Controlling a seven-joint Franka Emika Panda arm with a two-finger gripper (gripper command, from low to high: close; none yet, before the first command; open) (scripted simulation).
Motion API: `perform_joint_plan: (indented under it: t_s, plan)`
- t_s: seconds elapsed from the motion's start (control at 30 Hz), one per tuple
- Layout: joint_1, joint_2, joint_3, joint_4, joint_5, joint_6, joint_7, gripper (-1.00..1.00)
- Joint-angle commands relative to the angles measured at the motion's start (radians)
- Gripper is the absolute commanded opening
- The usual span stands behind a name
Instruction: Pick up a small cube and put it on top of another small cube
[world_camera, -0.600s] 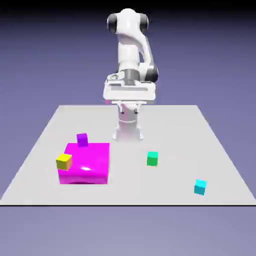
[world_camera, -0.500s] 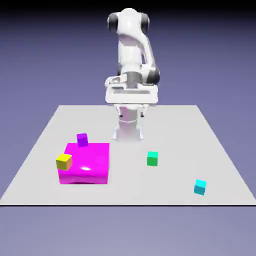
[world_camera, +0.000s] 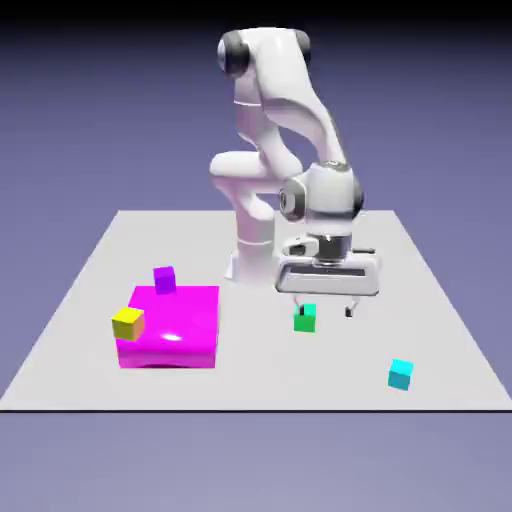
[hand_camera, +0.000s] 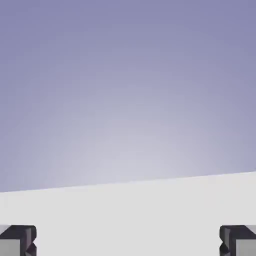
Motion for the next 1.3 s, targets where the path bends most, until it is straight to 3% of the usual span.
perform_joint_plan:
  t_s: [0.0, 0.57, 0.73, 0.77, 0.9, 1.27]
  plan:
    - [-0.01, 0.036, 0.024, 0.022, -0.014, -0.02, 0.036, 0.0]
    - [-0.154, 0.636, 0.422, 0.385, -0.248, -0.35, 0.632, 0.0]
    - [-0.062, 0.751, 0.308, 0.401, -0.339, -0.239, 0.681, 0.0]
    - [-0.062, 0.751, 0.308, 0.401, -0.339, -0.239, 0.681, -1.0]
    - [-0.149, 0.642, 0.416, 0.386, -0.253, -0.344, 0.635, -1.0]
    - [-0.501, 0.244, 0.208, 0.166, 0.164, -0.251, 0.955, -1.0]
